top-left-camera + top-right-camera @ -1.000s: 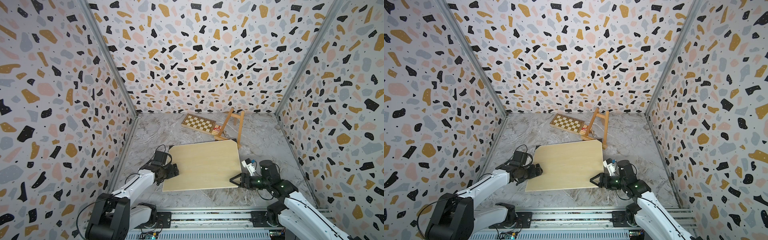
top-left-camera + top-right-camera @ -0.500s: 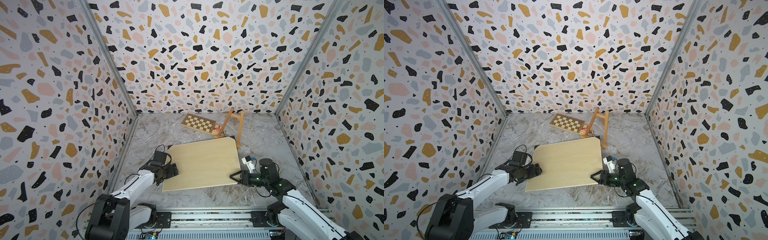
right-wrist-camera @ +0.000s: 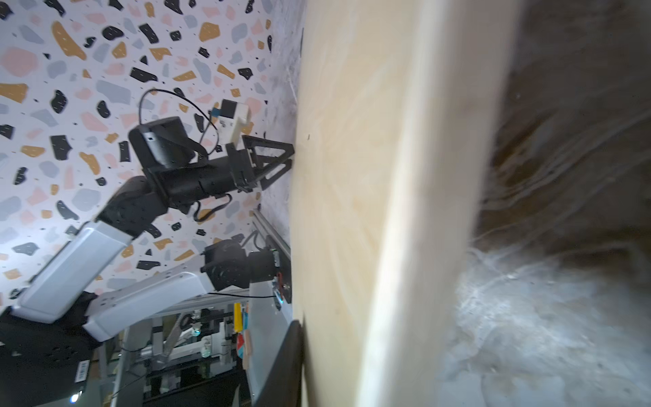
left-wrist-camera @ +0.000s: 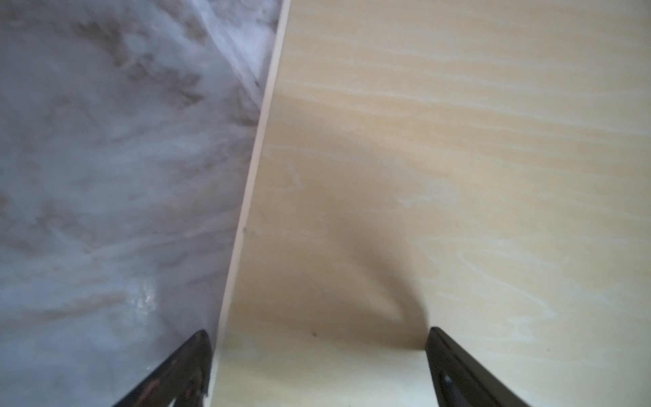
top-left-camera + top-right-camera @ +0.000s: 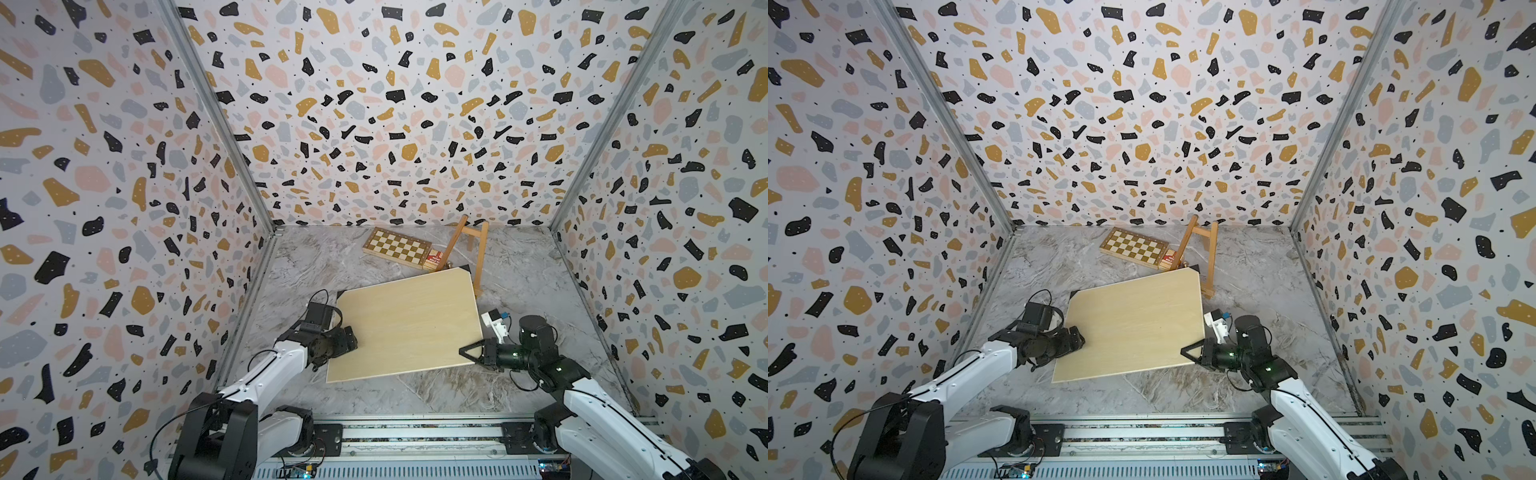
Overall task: Assemble the easel
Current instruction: Pick up the drawing board from the center of the board.
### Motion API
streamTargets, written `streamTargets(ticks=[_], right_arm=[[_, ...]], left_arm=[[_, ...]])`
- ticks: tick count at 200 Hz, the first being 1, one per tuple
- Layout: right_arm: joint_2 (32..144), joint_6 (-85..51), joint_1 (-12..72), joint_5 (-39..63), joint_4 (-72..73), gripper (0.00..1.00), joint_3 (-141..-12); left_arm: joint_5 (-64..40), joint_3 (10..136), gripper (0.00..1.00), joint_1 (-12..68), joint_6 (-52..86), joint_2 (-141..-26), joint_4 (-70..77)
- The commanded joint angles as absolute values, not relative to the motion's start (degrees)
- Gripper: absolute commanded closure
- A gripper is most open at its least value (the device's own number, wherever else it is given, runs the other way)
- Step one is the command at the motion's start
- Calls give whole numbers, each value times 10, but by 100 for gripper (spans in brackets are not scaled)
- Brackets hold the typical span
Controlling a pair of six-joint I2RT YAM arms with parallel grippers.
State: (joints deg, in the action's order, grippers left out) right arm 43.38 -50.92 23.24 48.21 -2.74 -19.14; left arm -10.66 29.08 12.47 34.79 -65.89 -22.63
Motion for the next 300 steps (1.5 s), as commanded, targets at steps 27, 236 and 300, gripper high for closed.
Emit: streamTargets(ticks=[27, 236, 300], right_arm=[[411, -488, 242, 520, 25, 95, -235], [422, -611, 131, 631, 108, 100, -370], [443, -608, 106, 643, 111, 100, -432]], left_arm=[[-160, 293, 7, 141, 355, -651, -277], [-249, 444, 1, 35, 376, -505, -346], [-235, 542, 1, -28, 346, -544, -354]])
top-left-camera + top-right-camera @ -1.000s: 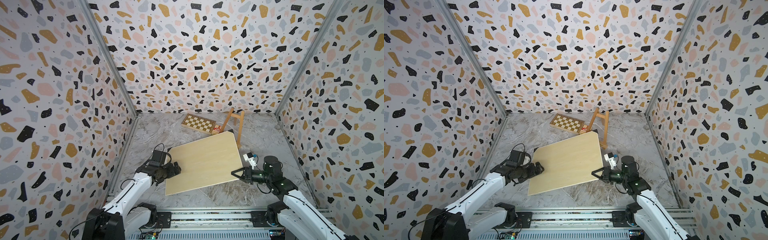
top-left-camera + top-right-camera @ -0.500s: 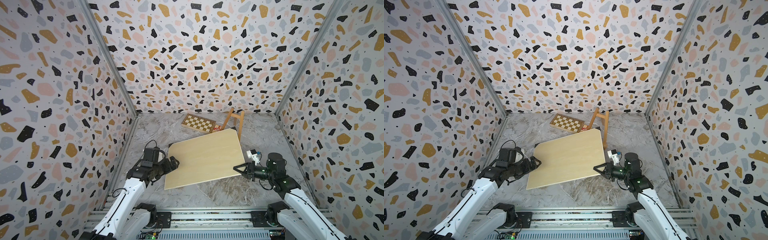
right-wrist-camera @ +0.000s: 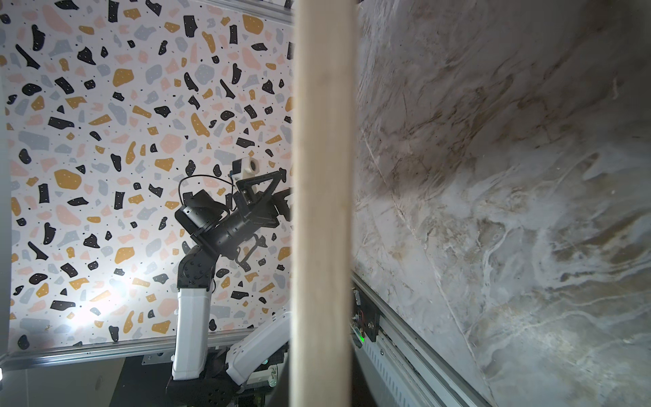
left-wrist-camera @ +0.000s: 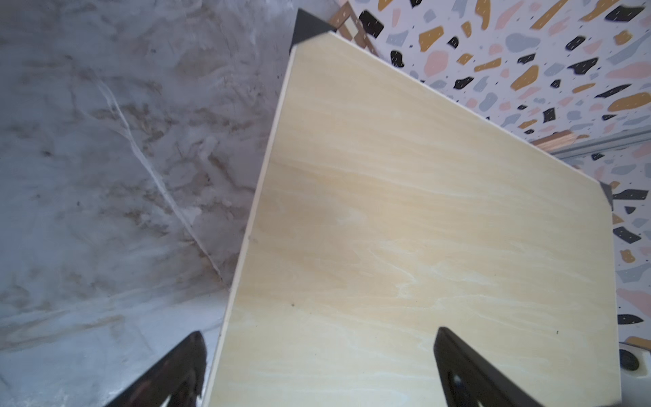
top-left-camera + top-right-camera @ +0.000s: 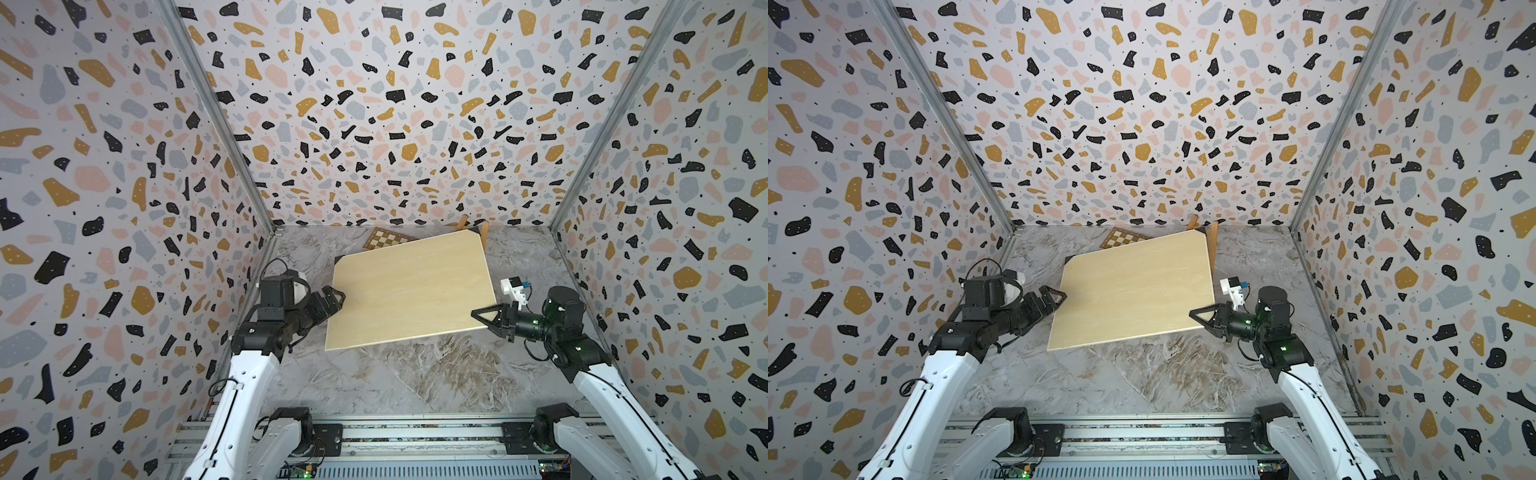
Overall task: Assemble the easel
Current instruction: Pick up the drawing board from the center of the board.
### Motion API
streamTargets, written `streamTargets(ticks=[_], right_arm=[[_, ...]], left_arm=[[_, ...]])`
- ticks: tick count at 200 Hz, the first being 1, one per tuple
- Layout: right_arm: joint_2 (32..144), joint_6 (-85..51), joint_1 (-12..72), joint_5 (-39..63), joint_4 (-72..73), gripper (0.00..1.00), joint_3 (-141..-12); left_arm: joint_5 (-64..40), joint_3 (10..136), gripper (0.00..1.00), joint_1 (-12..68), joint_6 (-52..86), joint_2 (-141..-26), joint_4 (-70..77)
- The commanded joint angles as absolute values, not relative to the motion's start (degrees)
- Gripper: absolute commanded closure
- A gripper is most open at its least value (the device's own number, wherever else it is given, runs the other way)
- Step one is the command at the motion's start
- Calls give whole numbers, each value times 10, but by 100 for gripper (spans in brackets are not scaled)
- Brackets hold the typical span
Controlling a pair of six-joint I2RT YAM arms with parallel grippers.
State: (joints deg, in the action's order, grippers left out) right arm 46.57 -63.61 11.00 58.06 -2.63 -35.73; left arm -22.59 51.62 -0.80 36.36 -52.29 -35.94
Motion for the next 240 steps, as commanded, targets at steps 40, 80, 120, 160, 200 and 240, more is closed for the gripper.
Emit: streamTargets(ticks=[40, 80, 120, 160, 200, 240], right_arm=[[447, -621, 105, 644, 131, 100, -459], [444, -639, 105, 647, 152, 100, -467], [442, -671, 107, 649, 196, 100, -466], [441, -671, 107, 645, 202, 100, -469], [438, -650, 101, 640, 179, 100, -476], [438, -615, 78, 635, 148, 100, -478]], left_arm=[[-307, 548, 1, -50, 358, -582, -297], [-413, 525, 1, -57, 399, -619, -187], [-502, 512, 3, -57, 446, -640, -79], [-558, 507, 13, -57, 496, -647, 16], [-590, 525, 25, -57, 545, -648, 72], [-608, 554, 36, -60, 517, -649, 54]])
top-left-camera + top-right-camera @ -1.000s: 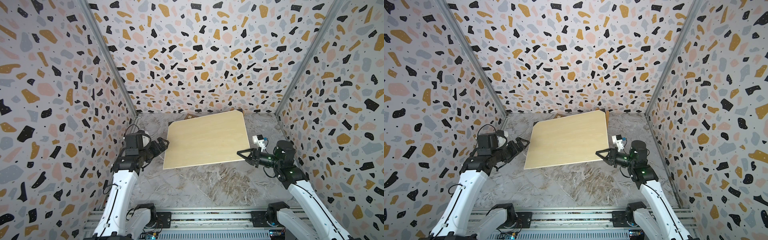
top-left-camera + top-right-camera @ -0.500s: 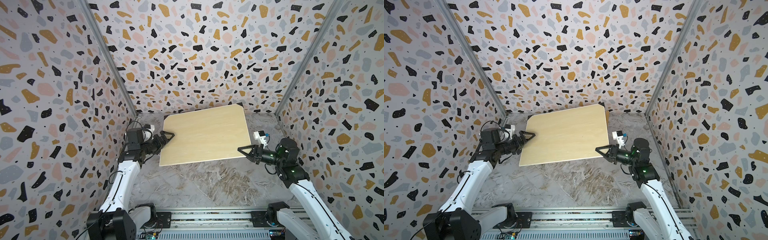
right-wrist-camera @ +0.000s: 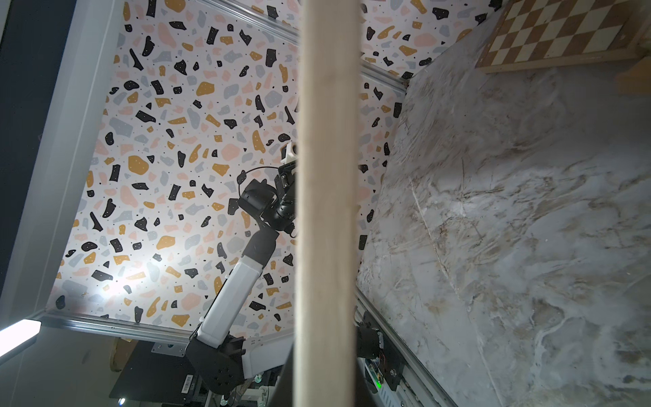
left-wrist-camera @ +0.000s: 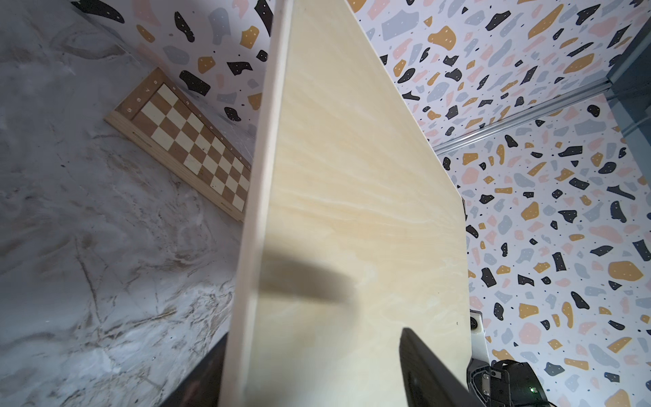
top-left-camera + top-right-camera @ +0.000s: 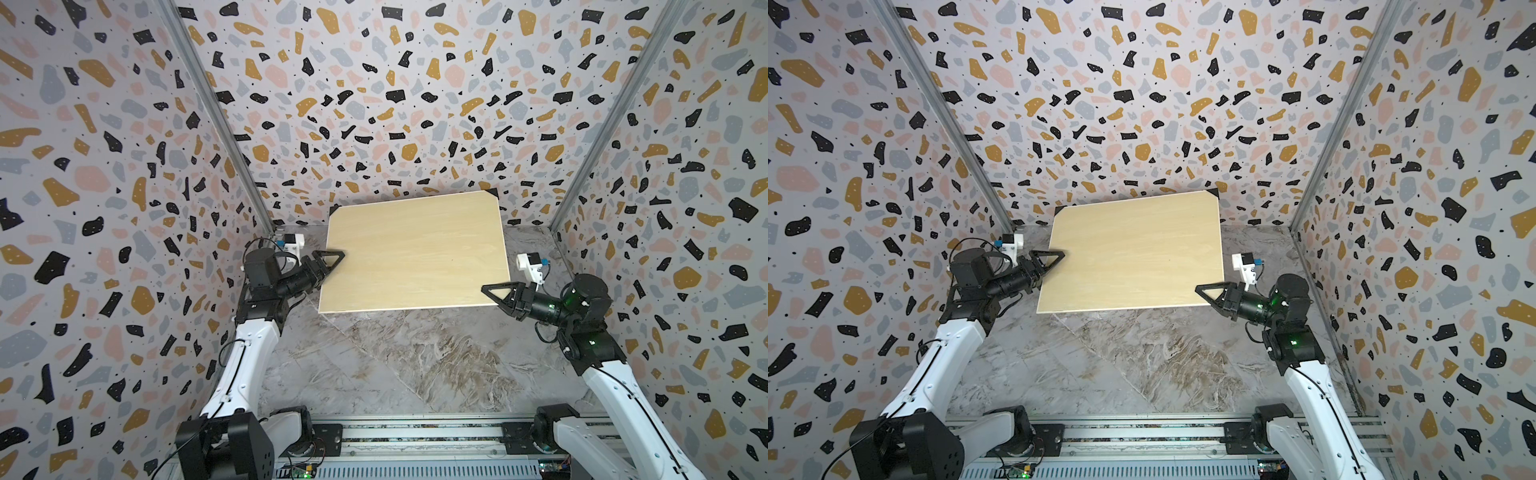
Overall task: Assemble the easel
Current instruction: Pick up the drawing board from the center of the board.
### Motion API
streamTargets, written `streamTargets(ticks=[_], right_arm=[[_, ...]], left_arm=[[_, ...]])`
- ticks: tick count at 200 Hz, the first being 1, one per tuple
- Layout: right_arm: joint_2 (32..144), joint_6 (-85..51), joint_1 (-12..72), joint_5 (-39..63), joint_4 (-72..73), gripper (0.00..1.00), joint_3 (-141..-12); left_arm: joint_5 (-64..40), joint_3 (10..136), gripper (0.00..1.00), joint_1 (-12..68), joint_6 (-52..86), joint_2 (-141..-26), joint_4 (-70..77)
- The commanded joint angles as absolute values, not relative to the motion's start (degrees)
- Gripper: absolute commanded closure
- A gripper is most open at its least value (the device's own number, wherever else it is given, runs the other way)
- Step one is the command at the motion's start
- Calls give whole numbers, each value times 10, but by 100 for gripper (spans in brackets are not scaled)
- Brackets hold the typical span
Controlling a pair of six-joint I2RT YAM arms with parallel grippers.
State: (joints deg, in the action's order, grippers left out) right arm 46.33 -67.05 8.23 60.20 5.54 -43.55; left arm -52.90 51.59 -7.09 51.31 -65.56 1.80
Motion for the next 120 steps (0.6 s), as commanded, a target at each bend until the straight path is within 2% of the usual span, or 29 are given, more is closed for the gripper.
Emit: streamTargets(ticks=[1, 31, 71, 120], right_arm=[[438, -615, 78, 635, 148, 100, -478], [439, -597, 59, 626, 142, 100, -474], [438, -585, 38, 623, 133, 100, -475], [449, -587, 33, 630, 148, 100, -474]], left_arm=[[-608, 555, 36, -60, 515, -649, 54], [-612, 571, 44, -60, 487, -655, 58], [-639, 583, 61, -60, 541, -688, 154], [-649, 601, 74, -60, 587, -690, 235]])
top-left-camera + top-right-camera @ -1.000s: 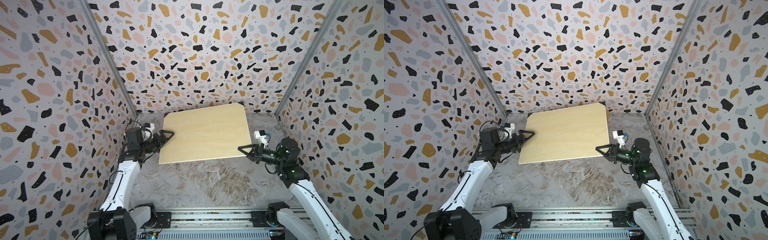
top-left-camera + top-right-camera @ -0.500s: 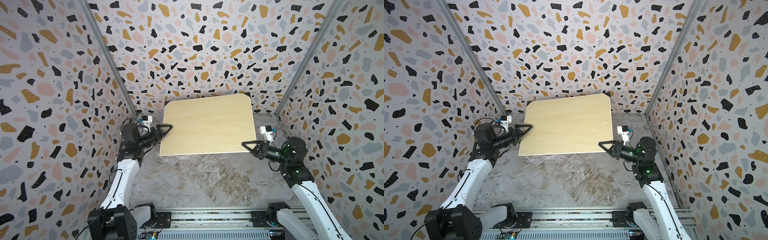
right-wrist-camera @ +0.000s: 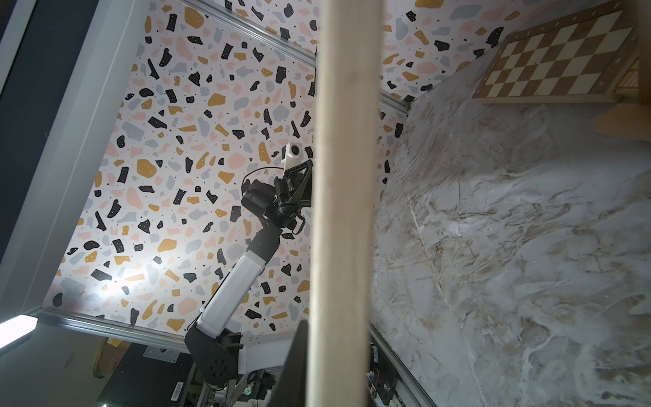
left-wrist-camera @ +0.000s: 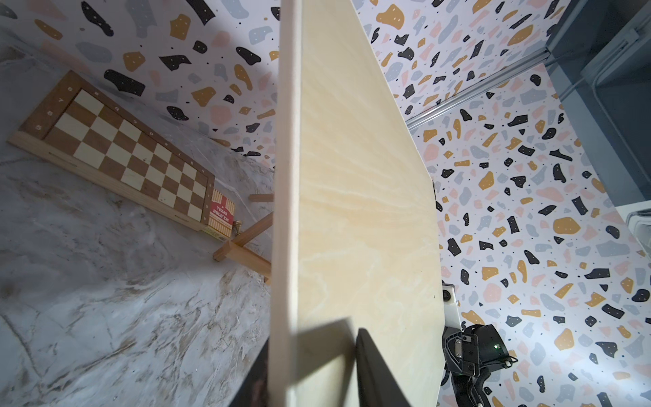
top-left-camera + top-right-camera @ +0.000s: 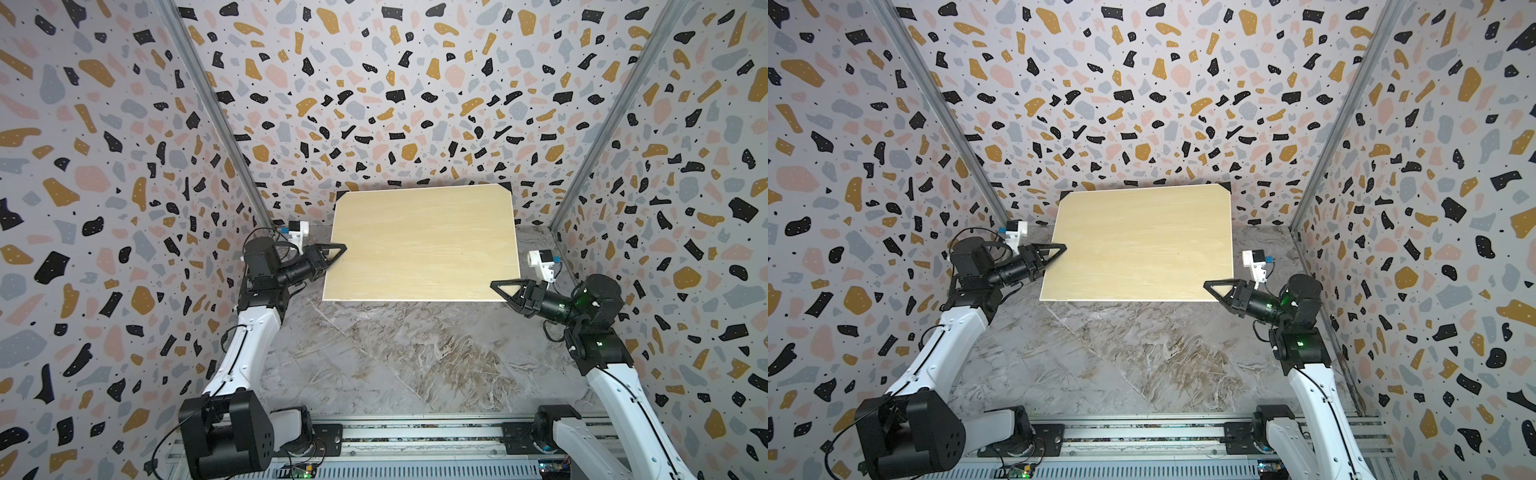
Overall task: Assemble the easel
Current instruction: Pick up the drawing board from the center of the board.
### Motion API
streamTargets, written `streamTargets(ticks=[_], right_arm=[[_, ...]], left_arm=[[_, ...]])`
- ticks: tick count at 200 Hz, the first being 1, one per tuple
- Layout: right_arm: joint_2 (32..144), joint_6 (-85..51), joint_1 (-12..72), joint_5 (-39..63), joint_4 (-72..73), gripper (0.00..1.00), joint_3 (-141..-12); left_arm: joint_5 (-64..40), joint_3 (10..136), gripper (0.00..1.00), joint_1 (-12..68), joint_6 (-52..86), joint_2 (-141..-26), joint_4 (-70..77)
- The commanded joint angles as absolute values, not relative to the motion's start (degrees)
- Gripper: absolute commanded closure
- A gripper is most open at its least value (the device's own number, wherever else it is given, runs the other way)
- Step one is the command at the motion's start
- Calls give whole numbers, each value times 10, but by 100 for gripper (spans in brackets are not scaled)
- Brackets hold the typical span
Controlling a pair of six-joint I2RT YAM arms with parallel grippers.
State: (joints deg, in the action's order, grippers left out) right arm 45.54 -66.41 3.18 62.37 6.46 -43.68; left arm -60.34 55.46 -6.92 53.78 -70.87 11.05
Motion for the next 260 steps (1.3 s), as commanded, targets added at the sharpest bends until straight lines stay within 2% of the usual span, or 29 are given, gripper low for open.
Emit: streamTargets(ticks=[1, 26, 44, 63, 127, 189, 215, 260], right_arm=[[449, -587, 33, 630, 148, 100, -474], [450, -568, 33, 643, 142, 100, -486], [441, -546, 33, 642, 115, 100, -499], [433, -544, 33, 641, 110, 100, -505], [421, -525, 33, 613, 49, 80, -551], [424, -538, 33, 602, 51, 67, -555], [430, -533, 32, 592, 48, 64, -557], [438, -496, 32, 565, 11, 60, -586]], left_arm=[[-650, 602, 74, -60, 588, -690, 236], [-651, 617, 86, -60, 587, -692, 230], [-656, 628, 100, -60, 572, -694, 210], [-656, 628, 100, -60, 569, -694, 206], [-662, 633, 100, -72, 565, -689, 203], [-671, 626, 100, -97, 560, -676, 190], [-691, 611, 100, -97, 591, -670, 252], [-684, 612, 100, -98, 572, -661, 249]])
